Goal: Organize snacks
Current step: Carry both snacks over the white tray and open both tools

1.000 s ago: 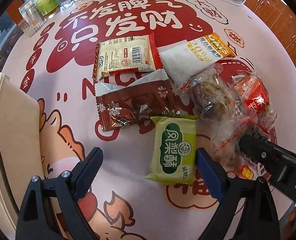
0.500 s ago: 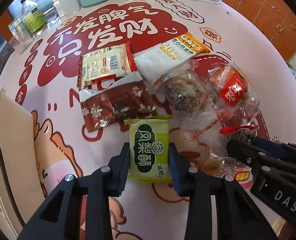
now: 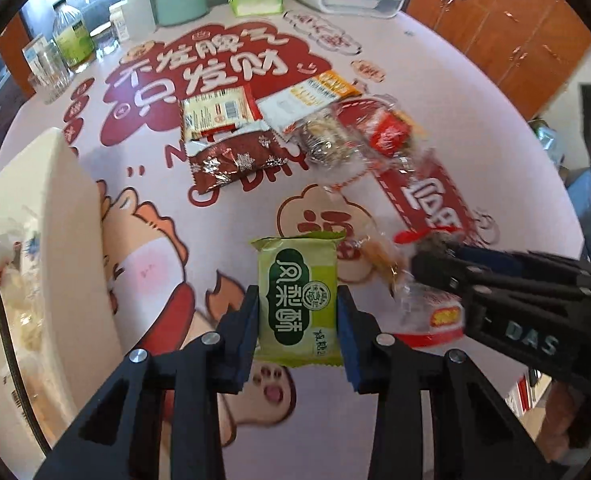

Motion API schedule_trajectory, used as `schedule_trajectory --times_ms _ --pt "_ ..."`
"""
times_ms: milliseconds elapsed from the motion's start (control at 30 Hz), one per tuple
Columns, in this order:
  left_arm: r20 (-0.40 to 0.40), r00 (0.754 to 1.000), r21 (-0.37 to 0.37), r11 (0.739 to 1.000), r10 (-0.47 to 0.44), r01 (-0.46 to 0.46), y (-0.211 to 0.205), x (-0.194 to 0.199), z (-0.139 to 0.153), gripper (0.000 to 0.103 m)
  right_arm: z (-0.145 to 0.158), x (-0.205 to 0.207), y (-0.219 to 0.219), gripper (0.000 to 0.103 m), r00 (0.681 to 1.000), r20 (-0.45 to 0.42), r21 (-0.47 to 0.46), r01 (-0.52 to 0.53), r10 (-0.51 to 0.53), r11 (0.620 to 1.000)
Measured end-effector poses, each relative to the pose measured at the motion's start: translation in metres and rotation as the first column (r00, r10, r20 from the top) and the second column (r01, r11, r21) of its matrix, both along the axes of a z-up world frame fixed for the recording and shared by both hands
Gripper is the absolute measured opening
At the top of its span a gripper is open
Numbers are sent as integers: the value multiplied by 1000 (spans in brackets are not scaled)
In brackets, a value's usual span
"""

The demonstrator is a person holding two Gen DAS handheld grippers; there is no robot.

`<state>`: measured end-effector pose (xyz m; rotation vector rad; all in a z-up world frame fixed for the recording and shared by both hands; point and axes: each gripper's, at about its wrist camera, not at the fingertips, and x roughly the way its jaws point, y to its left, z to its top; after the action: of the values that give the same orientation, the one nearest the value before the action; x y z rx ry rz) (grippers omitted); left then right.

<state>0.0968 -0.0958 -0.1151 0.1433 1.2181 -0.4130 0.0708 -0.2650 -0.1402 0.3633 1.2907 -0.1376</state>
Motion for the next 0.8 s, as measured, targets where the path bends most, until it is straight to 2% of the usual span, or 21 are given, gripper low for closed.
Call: schedule_trajectory --times_ms 167,400,600,800 --pt "71 997 -45 999 -9 12 25 -18 38 35 30 -7 23 39 997 63 -26 -49 51 998" --pt "158 985 -78 995 72 -61 83 -33 83 35 73 -6 64 39 981 152 -30 -117 120 993" --pt "195 967 -78 986 163 -150 140 -43 99 35 101 -4 115 39 954 212 -32 -212 213 977" --pt "226 944 -52 970 242 -236 185 -49 102 35 118 -2 165 39 922 245 -59 -294 299 954"
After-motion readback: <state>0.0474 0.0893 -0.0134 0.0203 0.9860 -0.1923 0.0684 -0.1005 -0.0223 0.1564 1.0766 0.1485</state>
